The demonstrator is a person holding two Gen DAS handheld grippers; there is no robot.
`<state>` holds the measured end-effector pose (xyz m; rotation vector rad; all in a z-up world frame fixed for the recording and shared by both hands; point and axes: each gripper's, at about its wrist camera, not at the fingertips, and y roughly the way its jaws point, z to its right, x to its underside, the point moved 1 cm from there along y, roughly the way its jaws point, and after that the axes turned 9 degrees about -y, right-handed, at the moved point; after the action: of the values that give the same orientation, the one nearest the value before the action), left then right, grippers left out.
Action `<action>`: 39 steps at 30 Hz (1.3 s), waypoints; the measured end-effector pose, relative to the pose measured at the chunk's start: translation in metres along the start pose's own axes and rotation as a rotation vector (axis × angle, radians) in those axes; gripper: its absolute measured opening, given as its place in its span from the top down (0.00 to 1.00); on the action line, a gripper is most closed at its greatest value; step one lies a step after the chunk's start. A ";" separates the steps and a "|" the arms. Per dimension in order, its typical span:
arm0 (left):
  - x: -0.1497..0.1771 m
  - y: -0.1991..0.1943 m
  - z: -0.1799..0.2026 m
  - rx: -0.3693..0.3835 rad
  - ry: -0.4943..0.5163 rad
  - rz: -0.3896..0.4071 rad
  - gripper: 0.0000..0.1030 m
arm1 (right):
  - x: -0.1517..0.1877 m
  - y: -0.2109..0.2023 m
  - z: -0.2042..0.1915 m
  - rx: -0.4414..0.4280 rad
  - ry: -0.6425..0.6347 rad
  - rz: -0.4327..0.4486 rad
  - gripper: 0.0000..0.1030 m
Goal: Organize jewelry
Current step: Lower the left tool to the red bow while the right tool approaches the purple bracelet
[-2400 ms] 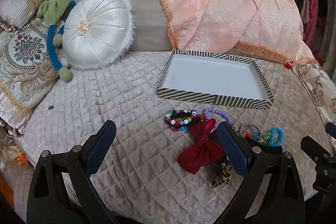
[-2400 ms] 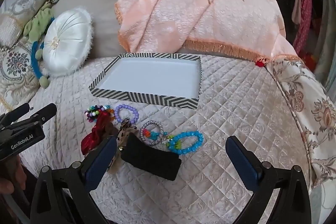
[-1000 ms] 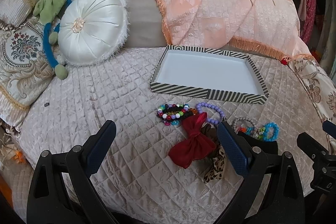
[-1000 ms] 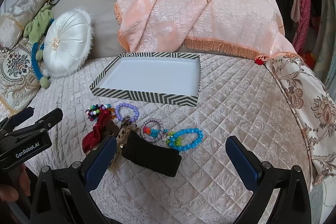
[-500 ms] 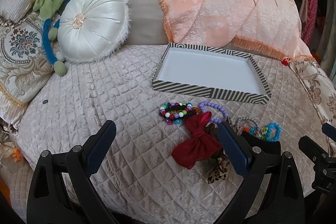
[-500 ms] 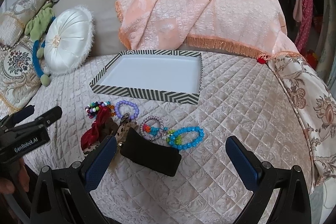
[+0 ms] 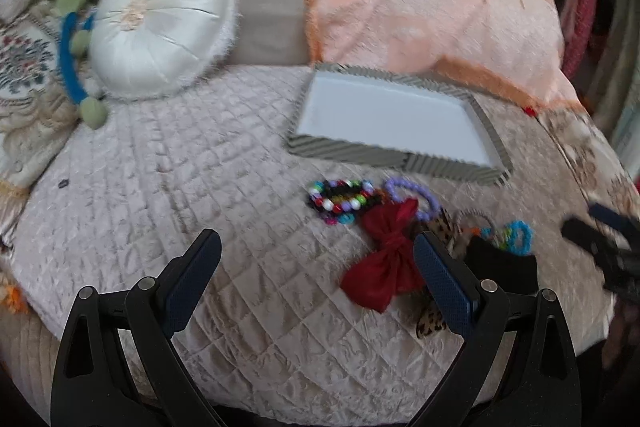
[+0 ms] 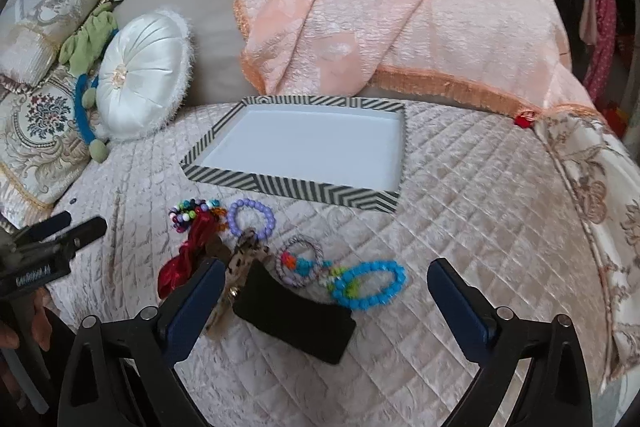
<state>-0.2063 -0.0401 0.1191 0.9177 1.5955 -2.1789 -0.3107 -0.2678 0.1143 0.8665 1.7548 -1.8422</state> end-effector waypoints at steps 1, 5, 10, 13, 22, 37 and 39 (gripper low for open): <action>0.001 0.004 0.002 0.009 0.014 -0.019 0.05 | -0.003 0.005 -0.001 -0.027 -0.005 -0.002 0.10; 0.006 0.019 0.009 0.037 0.026 -0.058 0.05 | -0.016 0.031 -0.006 -0.080 -0.043 -0.031 0.19; 0.000 0.036 0.016 0.057 0.019 -0.084 0.05 | -0.028 0.065 -0.011 -0.104 -0.087 -0.106 0.25; -0.005 0.048 0.018 0.062 0.014 -0.099 0.05 | -0.033 0.087 -0.013 -0.126 -0.095 -0.140 0.30; -0.005 0.059 0.020 0.054 0.013 -0.121 0.05 | -0.038 0.099 -0.014 -0.121 -0.104 -0.134 0.31; -0.004 0.058 0.027 0.046 0.014 -0.110 0.05 | -0.037 0.088 -0.011 -0.100 -0.099 -0.110 0.30; -0.004 0.063 0.027 0.054 0.006 -0.120 0.05 | -0.036 0.091 -0.009 -0.100 -0.095 -0.113 0.30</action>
<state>-0.1762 -0.0878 0.0800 0.8654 1.6420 -2.3127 -0.2205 -0.2701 0.0760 0.6429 1.8527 -1.8164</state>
